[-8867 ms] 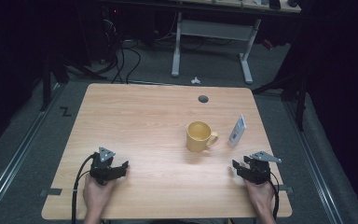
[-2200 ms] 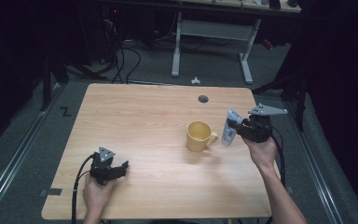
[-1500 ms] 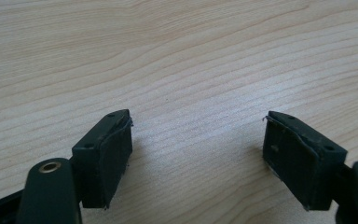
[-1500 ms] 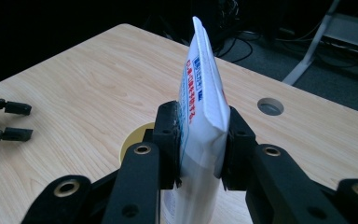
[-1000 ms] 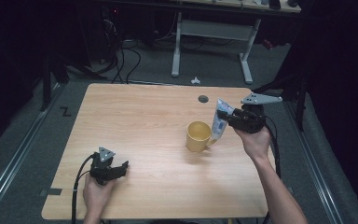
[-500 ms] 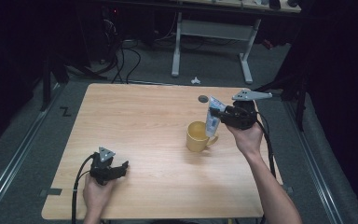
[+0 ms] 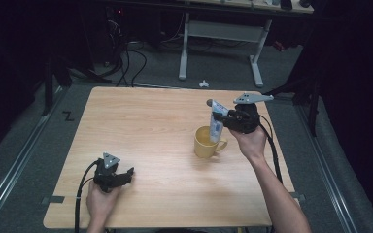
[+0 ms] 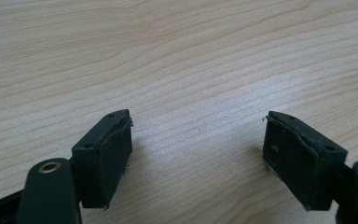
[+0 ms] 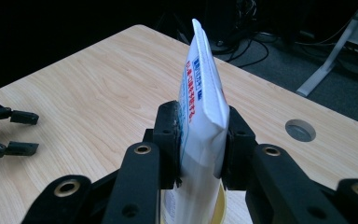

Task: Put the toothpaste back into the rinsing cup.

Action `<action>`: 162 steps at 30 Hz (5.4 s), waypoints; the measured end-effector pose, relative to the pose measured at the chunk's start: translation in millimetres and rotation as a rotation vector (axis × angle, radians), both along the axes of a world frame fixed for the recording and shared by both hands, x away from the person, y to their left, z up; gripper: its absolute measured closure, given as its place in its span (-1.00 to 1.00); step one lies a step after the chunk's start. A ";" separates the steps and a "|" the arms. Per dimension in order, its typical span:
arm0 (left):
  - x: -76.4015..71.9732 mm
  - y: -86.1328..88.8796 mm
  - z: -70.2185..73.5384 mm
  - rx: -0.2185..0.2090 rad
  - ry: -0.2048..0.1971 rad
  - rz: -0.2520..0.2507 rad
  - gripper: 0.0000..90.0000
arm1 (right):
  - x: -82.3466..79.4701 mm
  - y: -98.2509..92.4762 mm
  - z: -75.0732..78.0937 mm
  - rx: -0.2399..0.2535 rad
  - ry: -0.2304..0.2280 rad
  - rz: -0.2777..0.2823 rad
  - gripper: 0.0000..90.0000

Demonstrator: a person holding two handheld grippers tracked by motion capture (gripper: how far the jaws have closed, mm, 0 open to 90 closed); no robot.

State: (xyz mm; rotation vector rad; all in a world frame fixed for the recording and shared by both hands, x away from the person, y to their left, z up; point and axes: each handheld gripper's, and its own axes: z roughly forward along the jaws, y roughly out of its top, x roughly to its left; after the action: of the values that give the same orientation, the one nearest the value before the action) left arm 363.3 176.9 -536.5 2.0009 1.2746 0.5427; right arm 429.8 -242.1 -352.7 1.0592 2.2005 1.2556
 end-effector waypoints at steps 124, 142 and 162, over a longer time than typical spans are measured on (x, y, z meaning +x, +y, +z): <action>0.0 -0.4 0.0 0.003 -0.001 -0.004 -0.47 | 12.1 18.6 -74.3 -0.083 0.096 -0.009 0.60; -0.1 -0.5 0.0 0.003 -0.001 -0.004 -0.47 | 2.0 7.5 -76.2 -0.091 0.077 -0.005 0.54; 0.0 -0.5 0.0 0.003 -0.001 -0.004 -0.47 | -1.7 2.5 -70.1 -0.068 0.063 -0.022 0.12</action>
State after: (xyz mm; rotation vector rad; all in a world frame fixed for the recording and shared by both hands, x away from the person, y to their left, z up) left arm 363.3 176.4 -536.5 2.0048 1.2697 0.5443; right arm 428.1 -239.5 -422.7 1.1067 2.2552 1.1446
